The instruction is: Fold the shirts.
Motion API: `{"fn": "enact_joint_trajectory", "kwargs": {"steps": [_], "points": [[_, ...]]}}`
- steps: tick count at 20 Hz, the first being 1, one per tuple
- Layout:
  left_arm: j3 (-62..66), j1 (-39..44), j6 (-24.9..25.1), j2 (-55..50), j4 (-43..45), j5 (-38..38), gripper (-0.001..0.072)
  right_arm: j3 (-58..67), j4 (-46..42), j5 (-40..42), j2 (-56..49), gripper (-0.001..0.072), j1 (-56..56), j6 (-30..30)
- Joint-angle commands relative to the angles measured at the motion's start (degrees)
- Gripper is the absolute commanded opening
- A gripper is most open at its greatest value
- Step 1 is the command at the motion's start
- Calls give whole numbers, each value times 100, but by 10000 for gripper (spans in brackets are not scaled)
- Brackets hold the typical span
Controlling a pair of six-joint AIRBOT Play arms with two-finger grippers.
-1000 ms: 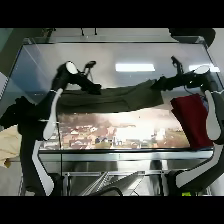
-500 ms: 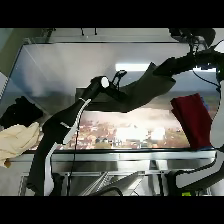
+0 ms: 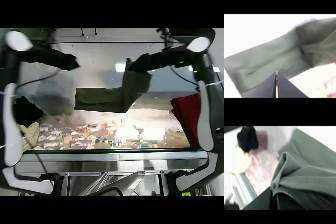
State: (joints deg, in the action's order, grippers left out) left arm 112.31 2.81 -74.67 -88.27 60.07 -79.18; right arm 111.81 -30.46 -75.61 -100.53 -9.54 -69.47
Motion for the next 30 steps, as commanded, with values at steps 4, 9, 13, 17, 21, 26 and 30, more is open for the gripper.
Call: {"fn": "enact_joint_trajectory", "kwargs": {"steps": [4,9,13,17,21,26,30], "points": [[-1504,-1764,-11,1864,-22,-138,22,9,223,3200,-1698,52,-2535,-15],[-2715,-2000,439,2413,-15,-68,23,17,807,4249,-2236,598,-3241,863],[-3099,-2000,479,2514,-20,-39,22,17,284,2651,-1486,387,-2260,614],[-3097,-2000,476,2516,-24,-155,22,15,-1316,979,-828,387,-964,-835],[-3097,-2000,476,2516,-22,-186,22,9,-2785,-57,-894,658,-201,-1764],[-3097,-2000,476,2516,-22,-192,23,9,-2903,-74,-1574,658,-131,-1847],[-3097,-2000,476,2514,-22,-192,22,9,-2216,-72,-2192,657,-192,-1729]]}}
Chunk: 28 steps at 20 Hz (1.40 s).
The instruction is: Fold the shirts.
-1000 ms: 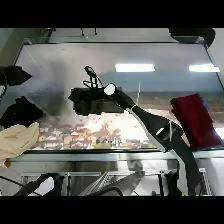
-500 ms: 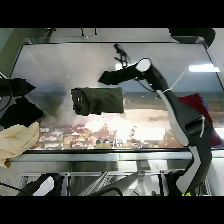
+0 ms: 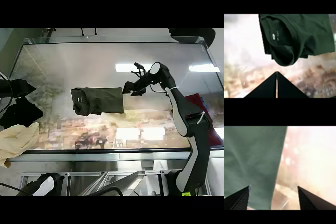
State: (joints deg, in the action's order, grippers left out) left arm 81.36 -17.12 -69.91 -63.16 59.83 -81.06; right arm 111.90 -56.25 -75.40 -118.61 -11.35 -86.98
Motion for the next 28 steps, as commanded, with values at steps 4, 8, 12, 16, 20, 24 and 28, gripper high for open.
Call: {"fn": "enact_joint_trajectory", "kwargs": {"steps": [4,8,12,16,20,24,28], "points": [[-2,-7,0,2,2,-2,22,0,684,-7,-704,638,-214,133],[-2,-4,0,2,4,0,22,11,1185,190,-706,361,-476,295],[-2,-4,0,2,4,-7,22,31,1574,402,-544,19,-560,280],[-2,-4,-2,2,4,-4,22,136,1331,400,310,17,-214,105],[-2,-7,-2,2,4,-9,23,151,723,308,1788,16,793,-356],[-4,-4,0,2,7,-11,22,151,411,7,2918,16,2236,-1029],[-4,-4,-2,0,4,-162,22,149,-951,-1235,3410,16,3606,-1685]]}}
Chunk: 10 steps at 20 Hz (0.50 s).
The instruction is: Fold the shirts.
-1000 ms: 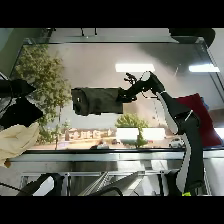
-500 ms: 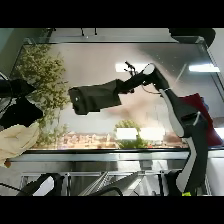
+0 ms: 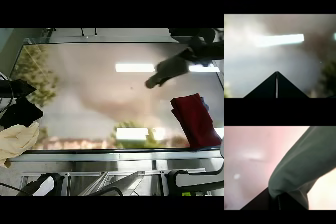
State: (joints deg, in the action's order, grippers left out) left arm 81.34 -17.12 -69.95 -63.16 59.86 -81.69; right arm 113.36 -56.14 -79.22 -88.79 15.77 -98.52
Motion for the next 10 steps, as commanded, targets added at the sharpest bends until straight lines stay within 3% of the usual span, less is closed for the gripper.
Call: {"fn": "enact_joint_trajectory", "kwargs": {"steps": [1,5,10], "points": [[-2,-4,2,0,2,-149,22,0,-1484,-1263,511,16,1154,-636],[-2,-4,4,0,2,-264,23,-352,-2889,-2625,761,17,1808,-647],[-2,-4,4,-11,2,-267,22,-2393,-3399,-2586,1526,17,2201,-678]]}}
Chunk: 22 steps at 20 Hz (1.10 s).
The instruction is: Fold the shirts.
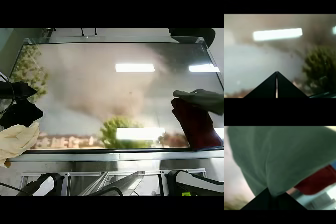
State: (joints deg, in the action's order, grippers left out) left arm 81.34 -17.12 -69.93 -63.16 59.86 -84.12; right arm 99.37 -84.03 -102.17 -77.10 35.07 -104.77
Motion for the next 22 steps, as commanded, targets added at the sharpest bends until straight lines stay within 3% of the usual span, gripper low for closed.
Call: {"fn": "enact_joint_trajectory", "kwargs": {"steps": [1,5,9,10,11,12,13,16,17,18,19,22], "points": [[-2,-4,2,-17,4,-24,22,-1449,-647,-251,463,17,341,-50],[0,7,0,-192,-4,-157,22,-2966,-743,564,721,19,479,-44],[0,7,2,-431,-4,-369,22,-3353,-870,481,645,26,483,17],[0,4,4,-428,0,-310,23,-3340,-940,374,647,128,483,17],[4,7,4,-398,-7,-223,22,-3320,-992,245,647,376,483,17],[4,7,2,-367,-9,-160,23,-3274,-1008,70,645,547,483,13],[4,4,2,-308,-4,-131,22,-3180,-1003,-173,645,564,483,-35],[4,4,2,-79,-9,-66,22,-2730,-529,-363,667,549,472,-63],[4,7,0,33,-24,7,23,-2603,-122,-352,691,389,472,-70],[4,4,0,157,-116,22,23,-2487,402,-262,715,126,472,-42],[4,0,-4,306,-188,9,23,-2437,1040,-101,767,19,472,35],[-2,2,-24,765,-339,-81,22,-2450,2507,688,1143,18,267,492]]}}
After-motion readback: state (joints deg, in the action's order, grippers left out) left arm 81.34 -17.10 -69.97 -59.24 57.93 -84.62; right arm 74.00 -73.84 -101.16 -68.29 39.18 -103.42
